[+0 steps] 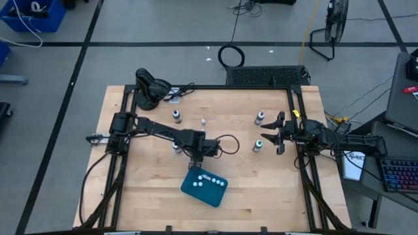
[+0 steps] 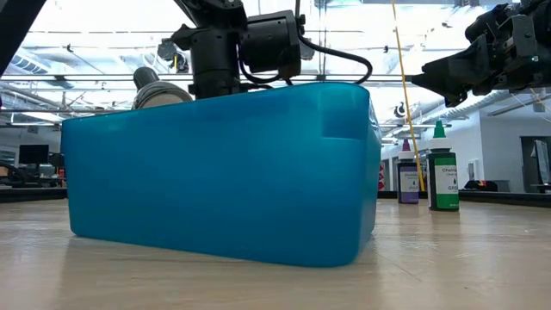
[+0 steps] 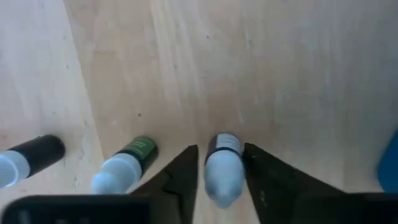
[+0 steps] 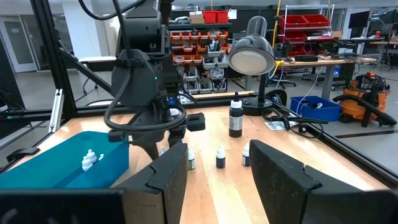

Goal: Pick & Place food coloring
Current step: Put the small orange coloring bottle into the blue bin

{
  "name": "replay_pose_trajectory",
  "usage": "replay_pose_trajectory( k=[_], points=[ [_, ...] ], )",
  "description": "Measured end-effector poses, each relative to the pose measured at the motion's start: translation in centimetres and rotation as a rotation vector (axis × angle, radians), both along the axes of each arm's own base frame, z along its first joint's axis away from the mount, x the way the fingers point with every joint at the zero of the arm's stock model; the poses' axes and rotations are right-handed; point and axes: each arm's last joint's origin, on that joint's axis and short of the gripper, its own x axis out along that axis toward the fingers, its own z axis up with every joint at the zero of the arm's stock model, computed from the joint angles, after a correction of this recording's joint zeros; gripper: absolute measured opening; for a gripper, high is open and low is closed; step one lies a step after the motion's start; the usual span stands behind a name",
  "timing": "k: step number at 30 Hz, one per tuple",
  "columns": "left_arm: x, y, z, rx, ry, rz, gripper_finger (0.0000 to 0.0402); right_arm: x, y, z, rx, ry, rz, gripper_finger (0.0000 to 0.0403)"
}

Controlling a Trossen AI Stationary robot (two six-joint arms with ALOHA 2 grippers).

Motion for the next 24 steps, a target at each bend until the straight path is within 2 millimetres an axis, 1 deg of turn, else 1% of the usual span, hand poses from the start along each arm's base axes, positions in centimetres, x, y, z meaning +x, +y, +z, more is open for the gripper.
replay_pose_trajectory(
  k=[4,8,12,14,19,24],
  points=[
    [0.0,0.4,0.0,-0.001,0.000,0.010,0.0071,0.0,0.0,0.0,0.000,0.000,0.000,0.0160],
    [-0.3,0.5,0.1,0.001,0.032,0.012,0.0067,0.0,0.0,0.0,0.000,0.000,0.000,0.0160],
    [-0.4,-0.1,1.0,0.014,0.083,0.003,0.0067,0.0,0.0,0.0,0.000,0.000,0.000,0.0160],
    [-0.3,-0.6,1.7,0.037,0.089,-0.011,0.0067,0.0,0.0,0.0,0.000,0.000,0.000,0.0160],
    [0.3,-2.5,4.2,0.091,0.069,-0.055,0.0067,0.0,0.0,0.0,0.000,0.000,0.000,0.0160],
    [0.6,-5.0,6.7,0.099,0.025,-0.079,0.0067,0.0,0.0,0.0,0.000,0.000,0.000,0.0160]
  ],
)
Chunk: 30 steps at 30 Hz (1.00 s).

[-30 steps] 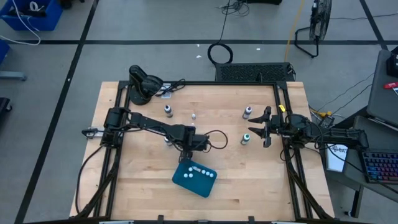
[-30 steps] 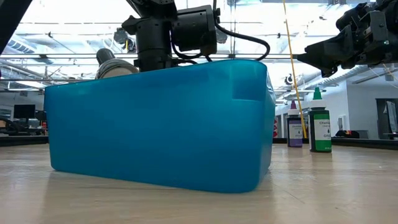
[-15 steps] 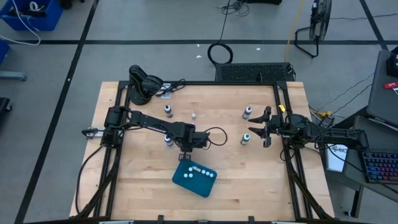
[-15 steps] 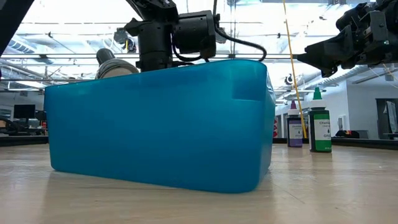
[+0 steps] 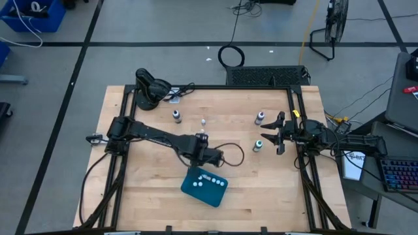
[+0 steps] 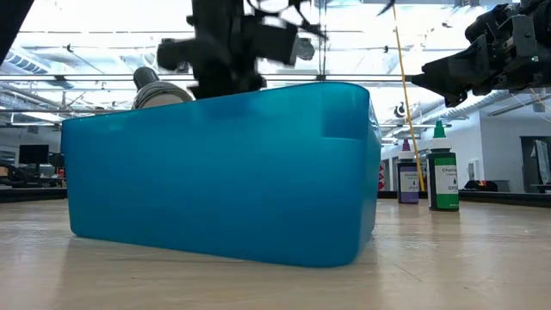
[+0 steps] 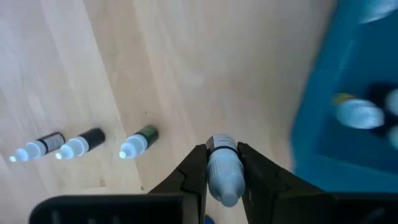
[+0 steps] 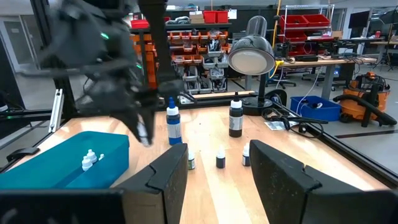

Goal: Pick & Place food coloring
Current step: Put the small orange coloring bottle into the blue bin

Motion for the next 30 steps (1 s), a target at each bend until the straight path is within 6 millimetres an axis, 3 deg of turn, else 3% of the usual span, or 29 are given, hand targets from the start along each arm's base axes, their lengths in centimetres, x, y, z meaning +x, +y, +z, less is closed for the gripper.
replay_pose_trajectory(
  k=[6,18,24,30],
  points=[
    [-0.8,-3.2,1.6,-0.002,0.004,-0.007,0.0067,0.0,0.0,0.0,0.000,0.000,0.000,0.0160],
    [-2.8,-7.8,1.4,-0.028,0.011,0.081,0.0067,0.0,0.0,0.0,0.000,0.000,0.000,0.0160],
    [-3.0,-8.4,0.1,-0.052,-0.002,0.072,0.0067,0.0,0.0,0.0,0.000,0.000,0.000,0.0160],
    [-3.0,-7.1,-2.1,-0.043,0.019,0.109,0.0067,0.0,0.0,0.0,0.000,0.000,0.000,0.0160]
  ],
)
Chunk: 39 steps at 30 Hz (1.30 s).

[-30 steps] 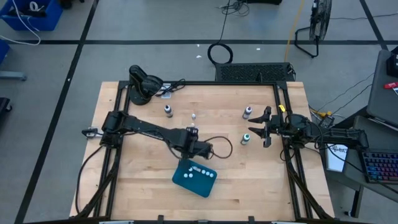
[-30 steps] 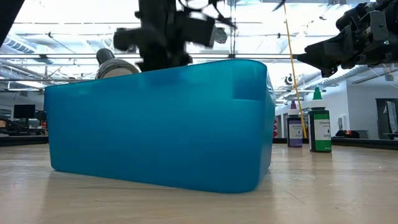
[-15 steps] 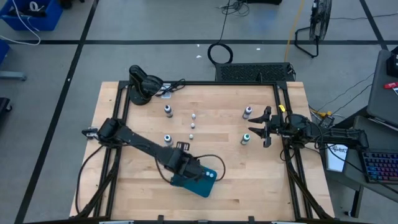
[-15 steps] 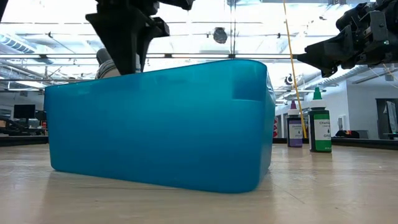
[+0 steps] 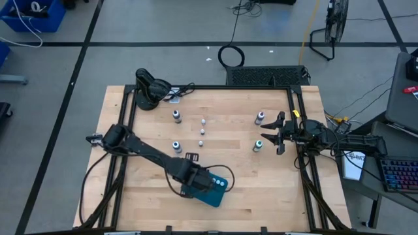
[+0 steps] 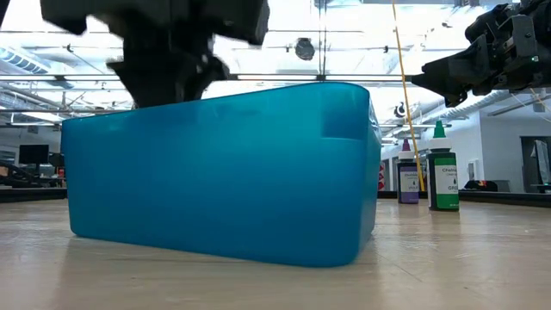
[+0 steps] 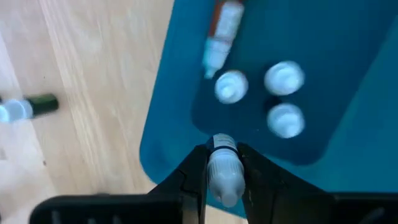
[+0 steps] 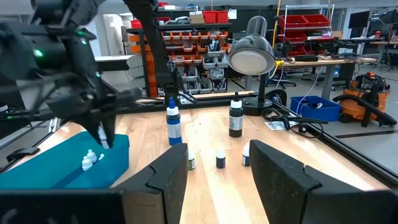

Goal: Pick & Place food coloring
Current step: Put the small orange coloring bottle into the blue bin, then put the small green coloring bottle into the blue bin

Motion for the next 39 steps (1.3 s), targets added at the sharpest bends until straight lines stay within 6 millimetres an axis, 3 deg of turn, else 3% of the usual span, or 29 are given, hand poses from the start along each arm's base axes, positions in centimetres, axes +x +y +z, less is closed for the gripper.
replay_pose_trajectory(
  k=[9,18,30,39],
  points=[
    [0.4,1.5,-2.9,-0.130,-0.008,0.013,0.0067,0.0,0.0,0.0,0.000,-0.001,0.000,0.0160],
    [0.3,2.0,-4.3,-0.194,-0.018,0.010,0.0067,0.0,0.0,0.0,0.000,-0.001,0.000,0.0160],
    [0.3,2.1,-4.5,-0.209,-0.013,0.036,0.0157,0.0,0.0,0.0,0.000,0.000,-0.001,0.0160],
    [0.7,2.1,-2.7,-0.209,-0.016,0.028,0.0177,0.0,0.0,0.0,0.000,0.000,0.000,0.0160]
  ],
)
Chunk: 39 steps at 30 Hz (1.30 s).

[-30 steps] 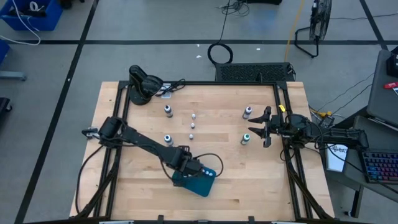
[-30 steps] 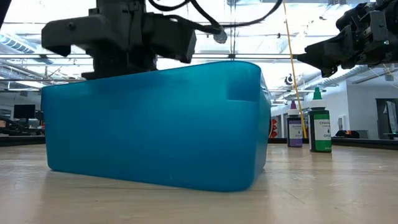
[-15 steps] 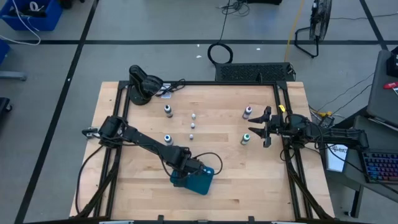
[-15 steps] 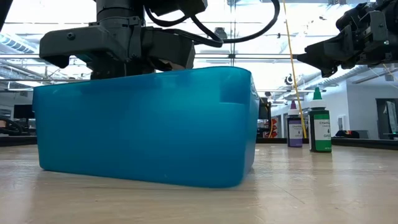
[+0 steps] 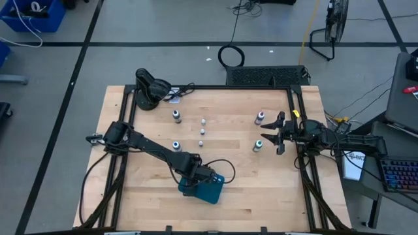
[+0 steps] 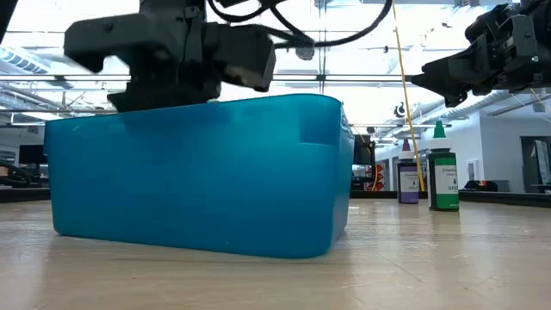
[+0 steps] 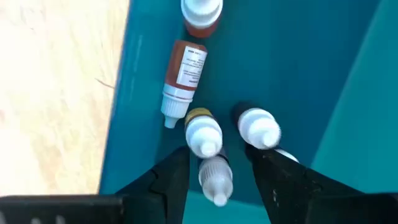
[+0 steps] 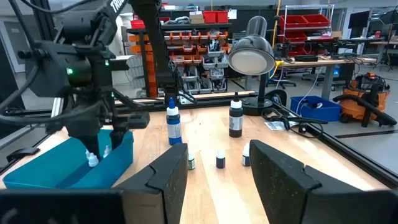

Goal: Pick & Place food coloring
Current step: Put the small green coloring bottle into the blue bin

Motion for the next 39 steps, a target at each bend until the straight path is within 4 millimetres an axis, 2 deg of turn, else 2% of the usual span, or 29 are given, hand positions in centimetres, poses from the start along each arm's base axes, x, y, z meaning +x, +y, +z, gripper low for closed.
replay_pose_trajectory(
  k=[9,15,20,29,34,39],
  points=[
    [-0.1,0.6,2.9,0.119,0.055,-0.036,0.0158,0.0,0.0,0.0,0.000,-0.001,0.000,0.0160],
    [0.1,2.0,4.1,0.213,0.079,-0.046,0.0150,0.0,0.0,0.0,0.000,0.000,0.000,0.0160],
    [0.9,4.9,4.2,0.253,0.074,-0.014,0.0171,0.0,0.0,0.0,0.000,0.000,0.000,0.0160],
    [1.7,11.5,4.2,0.256,0.100,0.039,0.0238,0.0,0.0,0.0,0.000,0.000,0.000,0.0160],
    [2.1,13.4,4.2,0.190,0.065,-0.008,0.0265,0.0,0.0,0.0,0.000,0.000,0.000,0.0160],
    [2.7,14.3,4.0,0.127,-0.004,-0.048,0.0271,0.0,0.0,0.0,0.000,0.000,0.000,0.0160]
  ],
)
